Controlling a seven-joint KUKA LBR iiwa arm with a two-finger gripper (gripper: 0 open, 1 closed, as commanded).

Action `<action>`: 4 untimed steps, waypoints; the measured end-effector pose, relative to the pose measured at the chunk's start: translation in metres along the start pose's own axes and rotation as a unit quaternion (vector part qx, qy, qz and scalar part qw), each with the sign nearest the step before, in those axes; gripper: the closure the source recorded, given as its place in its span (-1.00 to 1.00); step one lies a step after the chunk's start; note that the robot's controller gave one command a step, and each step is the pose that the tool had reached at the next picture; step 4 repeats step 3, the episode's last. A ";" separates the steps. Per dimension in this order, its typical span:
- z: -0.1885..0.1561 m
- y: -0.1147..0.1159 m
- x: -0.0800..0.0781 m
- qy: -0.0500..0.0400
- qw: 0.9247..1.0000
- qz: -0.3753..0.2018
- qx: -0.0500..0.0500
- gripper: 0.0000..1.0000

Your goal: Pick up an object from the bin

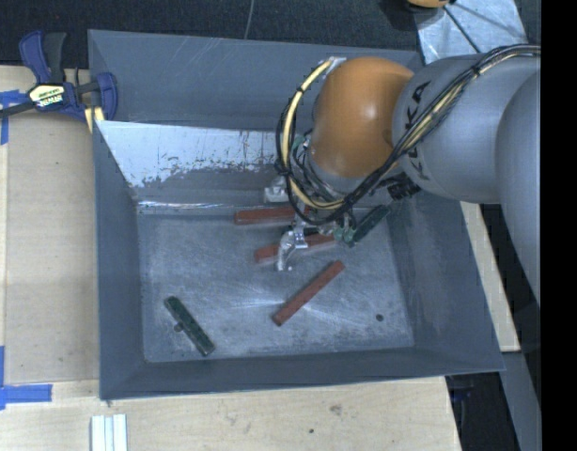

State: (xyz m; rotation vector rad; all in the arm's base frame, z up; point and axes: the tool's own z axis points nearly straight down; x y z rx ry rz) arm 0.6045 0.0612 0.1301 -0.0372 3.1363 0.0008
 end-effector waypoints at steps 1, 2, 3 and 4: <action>0.052 0.000 -0.026 -0.008 0.999 -0.042 -0.001 1.00; 0.052 0.000 -0.026 -0.008 0.999 -0.042 -0.001 1.00; -0.129 -0.001 -0.006 -0.002 1.000 -0.015 0.000 1.00; -0.129 -0.001 -0.006 -0.002 1.000 -0.015 0.000 1.00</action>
Offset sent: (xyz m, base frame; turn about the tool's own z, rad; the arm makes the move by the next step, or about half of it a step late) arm 0.0000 0.0000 0.0000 0.0000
